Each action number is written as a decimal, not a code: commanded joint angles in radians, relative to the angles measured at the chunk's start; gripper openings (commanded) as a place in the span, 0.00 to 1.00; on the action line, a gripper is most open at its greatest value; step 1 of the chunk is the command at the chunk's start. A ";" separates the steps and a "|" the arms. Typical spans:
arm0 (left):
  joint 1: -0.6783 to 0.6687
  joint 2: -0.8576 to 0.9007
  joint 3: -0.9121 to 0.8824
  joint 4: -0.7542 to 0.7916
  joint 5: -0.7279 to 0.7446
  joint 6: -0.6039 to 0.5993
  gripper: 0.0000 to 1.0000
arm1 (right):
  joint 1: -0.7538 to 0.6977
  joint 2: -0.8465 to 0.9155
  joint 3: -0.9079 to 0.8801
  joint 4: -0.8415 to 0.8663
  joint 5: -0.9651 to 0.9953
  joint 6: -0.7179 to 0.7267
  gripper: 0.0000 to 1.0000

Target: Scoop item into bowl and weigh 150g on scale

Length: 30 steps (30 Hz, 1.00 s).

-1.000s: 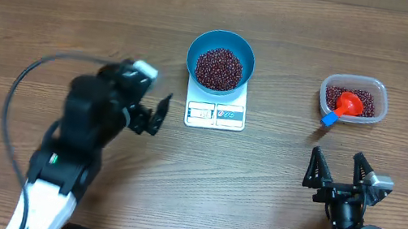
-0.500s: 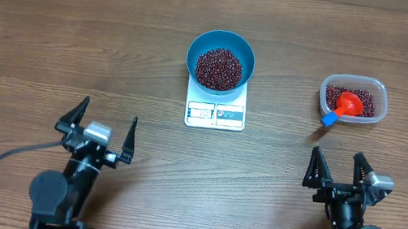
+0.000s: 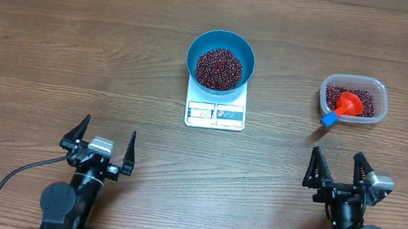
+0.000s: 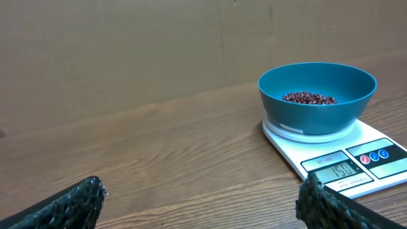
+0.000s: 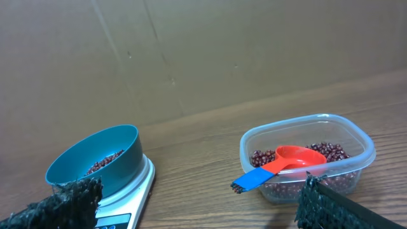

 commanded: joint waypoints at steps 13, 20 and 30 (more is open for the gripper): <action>0.005 -0.013 -0.004 -0.003 -0.010 -0.019 1.00 | 0.005 -0.010 -0.011 0.006 0.000 -0.001 1.00; 0.005 -0.013 -0.004 -0.003 -0.010 -0.019 1.00 | 0.005 -0.010 -0.011 0.006 0.000 -0.001 1.00; 0.005 -0.013 -0.004 -0.003 -0.010 -0.019 1.00 | 0.005 -0.010 -0.011 0.006 0.000 -0.001 1.00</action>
